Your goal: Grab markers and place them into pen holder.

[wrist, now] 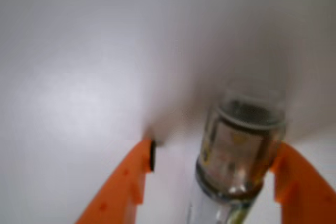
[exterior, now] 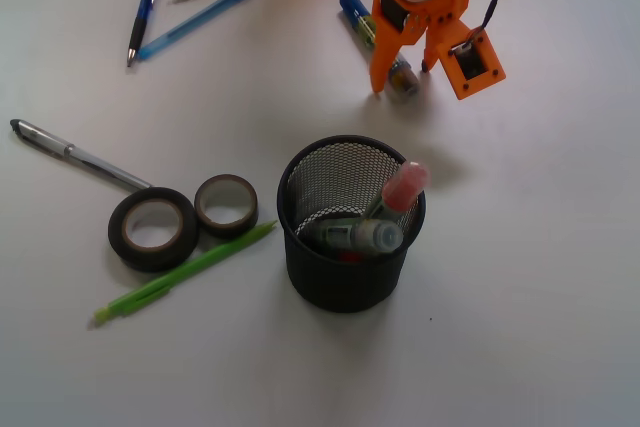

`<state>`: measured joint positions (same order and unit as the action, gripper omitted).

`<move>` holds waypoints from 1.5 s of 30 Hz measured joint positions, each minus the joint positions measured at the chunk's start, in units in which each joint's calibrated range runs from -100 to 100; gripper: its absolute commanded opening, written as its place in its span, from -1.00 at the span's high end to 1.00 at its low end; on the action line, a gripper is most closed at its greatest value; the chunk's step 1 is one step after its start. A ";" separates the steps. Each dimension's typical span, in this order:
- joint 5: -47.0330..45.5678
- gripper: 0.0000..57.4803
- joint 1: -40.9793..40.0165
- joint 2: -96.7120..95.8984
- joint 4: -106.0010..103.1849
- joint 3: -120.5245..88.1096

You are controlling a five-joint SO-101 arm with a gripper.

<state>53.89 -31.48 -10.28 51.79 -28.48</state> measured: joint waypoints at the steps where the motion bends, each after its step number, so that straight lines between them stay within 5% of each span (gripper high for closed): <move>1: 0.00 0.39 0.37 0.00 0.00 0.00; 6: 0.00 0.44 1.85 0.00 0.00 0.27; 12: 0.24 0.99 2.22 0.00 -0.43 0.36; 29: 0.10 0.99 2.22 13.68 0.17 0.36; 45: -5.57 0.99 14.65 40.51 -14.60 0.18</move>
<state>48.33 -16.83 30.23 37.19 -28.30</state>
